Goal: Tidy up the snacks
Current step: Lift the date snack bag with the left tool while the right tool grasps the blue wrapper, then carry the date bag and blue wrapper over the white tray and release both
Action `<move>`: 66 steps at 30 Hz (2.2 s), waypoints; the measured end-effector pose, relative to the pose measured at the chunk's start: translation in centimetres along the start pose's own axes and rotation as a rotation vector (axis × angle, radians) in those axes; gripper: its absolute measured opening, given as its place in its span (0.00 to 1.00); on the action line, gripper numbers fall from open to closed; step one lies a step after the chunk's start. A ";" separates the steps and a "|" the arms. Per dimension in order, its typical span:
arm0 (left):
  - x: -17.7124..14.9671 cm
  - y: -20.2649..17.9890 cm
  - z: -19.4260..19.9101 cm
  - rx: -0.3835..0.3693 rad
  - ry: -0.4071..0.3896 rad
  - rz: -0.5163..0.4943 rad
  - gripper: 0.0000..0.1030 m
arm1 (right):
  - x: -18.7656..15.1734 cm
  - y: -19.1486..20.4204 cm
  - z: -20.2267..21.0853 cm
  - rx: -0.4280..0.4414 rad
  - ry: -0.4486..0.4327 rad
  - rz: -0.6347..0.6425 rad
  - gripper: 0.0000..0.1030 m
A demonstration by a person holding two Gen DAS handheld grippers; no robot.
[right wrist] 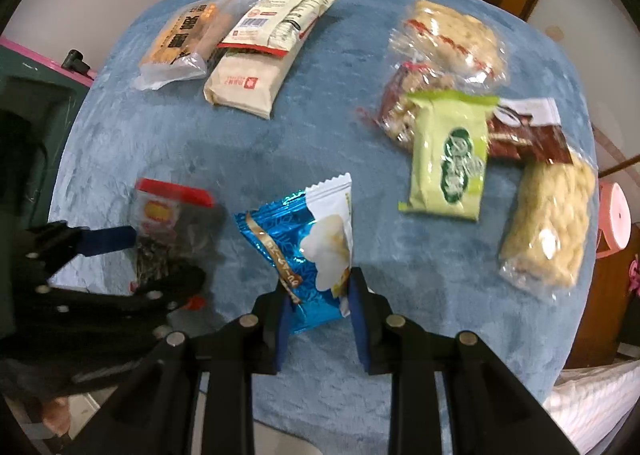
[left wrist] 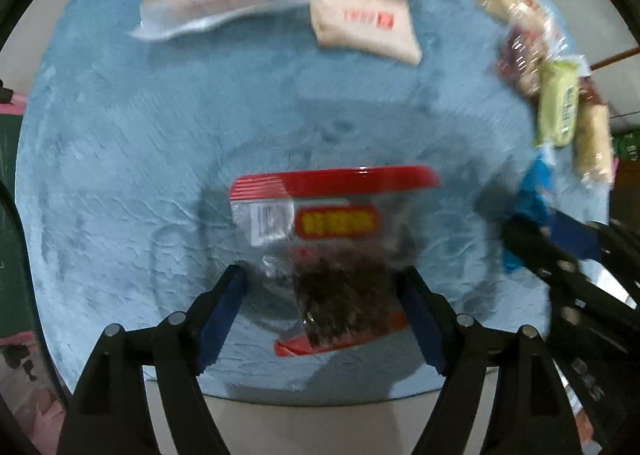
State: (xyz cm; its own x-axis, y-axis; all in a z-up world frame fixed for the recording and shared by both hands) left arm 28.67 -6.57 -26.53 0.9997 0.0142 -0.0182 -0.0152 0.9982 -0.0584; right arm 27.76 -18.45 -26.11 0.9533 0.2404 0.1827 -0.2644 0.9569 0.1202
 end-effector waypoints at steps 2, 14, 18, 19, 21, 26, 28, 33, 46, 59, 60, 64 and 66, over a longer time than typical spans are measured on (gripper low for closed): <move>0.3 -0.2 0.4 -0.008 -0.026 0.016 0.58 | -0.4 -0.2 0.2 -0.002 0.000 -0.010 0.26; -4.0 4.0 13.1 -0.165 -0.285 -0.016 0.39 | -3.9 0.5 9.6 0.037 -0.185 -0.084 0.25; -8.3 5.0 19.8 -0.192 -0.432 -0.084 0.39 | -5.8 3.7 14.8 0.047 -0.311 -0.073 0.25; -9.3 3.7 21.0 -0.190 -0.470 -0.107 0.39 | -6.7 4.6 16.3 0.054 -0.349 -0.067 0.25; -11.5 3.4 23.0 -0.187 -0.542 -0.155 0.39 | -8.3 6.2 18.5 0.058 -0.409 -0.058 0.25; -16.7 3.5 26.8 -0.195 -0.673 -0.220 0.39 | -12.6 9.8 22.0 0.085 -0.523 -0.033 0.25; -18.6 4.2 27.6 -0.206 -0.713 -0.215 0.39 | -14.4 10.9 22.9 0.094 -0.553 -0.032 0.25; -23.4 7.0 28.1 -0.210 -0.791 -0.188 0.39 | -18.0 12.5 24.1 0.093 -0.615 -0.028 0.25; -27.3 4.7 19.1 -0.071 -0.746 -0.267 0.40 | -22.8 12.3 18.3 -0.025 -0.548 -0.112 0.26; -27.0 3.0 14.5 -0.023 -0.610 -0.289 0.77 | -23.4 12.2 13.9 -0.023 -0.440 -0.180 0.47; -26.9 3.1 14.3 -0.028 -0.604 -0.283 0.77 | -23.3 12.1 13.7 -0.019 -0.436 -0.181 0.47; -26.6 3.5 14.0 -0.034 -0.590 -0.266 0.77 | -23.1 12.2 13.2 -0.003 -0.421 -0.184 0.47; -26.5 3.6 13.8 -0.033 -0.585 -0.259 0.77 | -23.0 12.3 13.1 0.000 -0.417 -0.182 0.47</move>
State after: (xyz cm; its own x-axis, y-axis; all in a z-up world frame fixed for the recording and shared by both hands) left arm 2.36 -2.58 -12.48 0.8151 -0.1887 0.5477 0.2373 0.9713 -0.0185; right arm 0.62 -14.36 -16.04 0.8439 -0.0180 0.5362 -0.0976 0.9776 0.1865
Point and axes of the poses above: each gripper's, at about its wrist camera, not at the fingertips, and z roughly against the way its jaws point, y to its left, x to its top, the point moved 2 cm from there along -z, roughly the way its jaws point, and after that the axes turned 1 degree about -y, right-handed, at the moved point
